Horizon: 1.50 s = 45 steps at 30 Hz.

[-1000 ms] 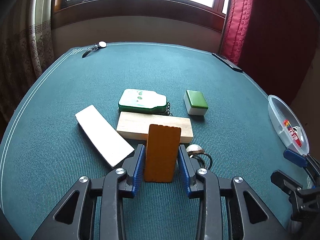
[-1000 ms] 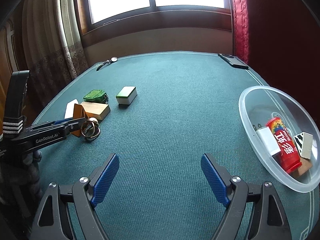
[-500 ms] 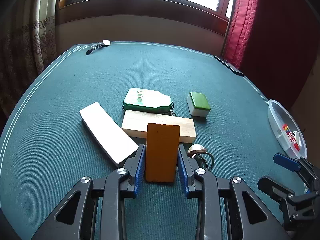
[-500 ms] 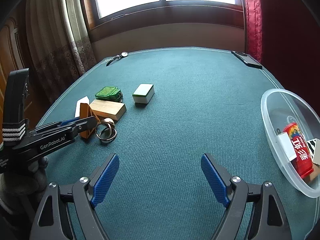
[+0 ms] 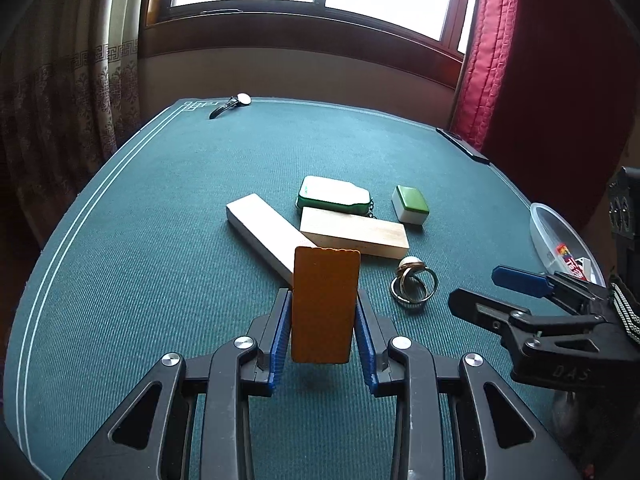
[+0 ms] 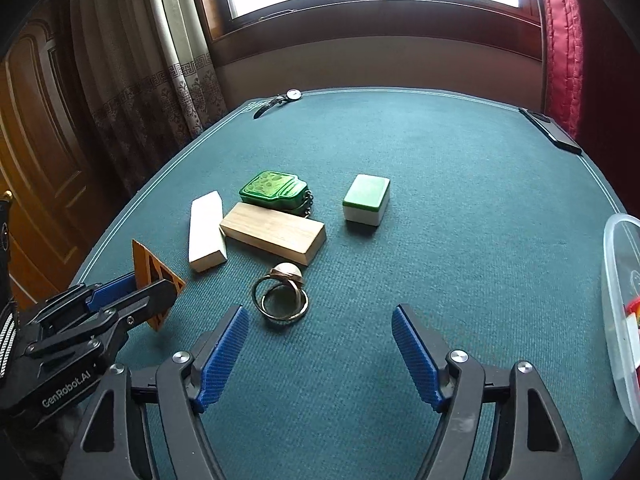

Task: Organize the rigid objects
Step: 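Lift the orange tag with the left tool while the right tool grasps the metal key ring, then carry the orange tag and key ring over the clear bowl with both tools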

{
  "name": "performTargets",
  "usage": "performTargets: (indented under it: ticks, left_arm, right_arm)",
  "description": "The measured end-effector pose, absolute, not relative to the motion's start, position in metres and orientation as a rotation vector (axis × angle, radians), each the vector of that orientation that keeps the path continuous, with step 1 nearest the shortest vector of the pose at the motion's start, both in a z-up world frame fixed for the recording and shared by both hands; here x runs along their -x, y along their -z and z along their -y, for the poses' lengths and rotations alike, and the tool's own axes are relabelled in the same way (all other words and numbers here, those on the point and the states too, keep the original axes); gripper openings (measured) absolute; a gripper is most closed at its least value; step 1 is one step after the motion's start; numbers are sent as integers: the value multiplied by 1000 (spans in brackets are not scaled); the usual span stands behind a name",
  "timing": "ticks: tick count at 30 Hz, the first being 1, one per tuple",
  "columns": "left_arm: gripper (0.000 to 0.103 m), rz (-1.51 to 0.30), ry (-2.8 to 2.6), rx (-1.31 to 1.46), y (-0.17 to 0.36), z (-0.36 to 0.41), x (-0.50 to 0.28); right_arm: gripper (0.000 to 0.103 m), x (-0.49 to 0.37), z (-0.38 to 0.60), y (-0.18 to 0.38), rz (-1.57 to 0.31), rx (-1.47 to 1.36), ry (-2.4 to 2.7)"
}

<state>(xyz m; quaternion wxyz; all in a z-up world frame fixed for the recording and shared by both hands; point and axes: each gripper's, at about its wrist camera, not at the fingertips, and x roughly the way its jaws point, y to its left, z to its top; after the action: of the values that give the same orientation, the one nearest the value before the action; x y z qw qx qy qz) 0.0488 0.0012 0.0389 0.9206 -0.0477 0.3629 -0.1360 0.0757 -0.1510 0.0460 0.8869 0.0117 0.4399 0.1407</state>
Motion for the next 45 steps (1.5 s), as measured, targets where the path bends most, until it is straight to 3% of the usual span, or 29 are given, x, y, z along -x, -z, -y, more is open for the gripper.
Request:
performTargets:
  ticks: [8, 14, 45]
  left_arm:
    - [32, -732, 265, 104, -40, -7, -41]
    - [32, -748, 269, 111, -35, -6, -44]
    - [31, -797, 370, 96, -41, 60, -47]
  right_arm:
    - [49, -90, 128, -35, -951, 20, -319]
    - [37, -91, 121, -33, -929, 64, -314]
    - [37, -38, 265, -78, -793, -106, -111]
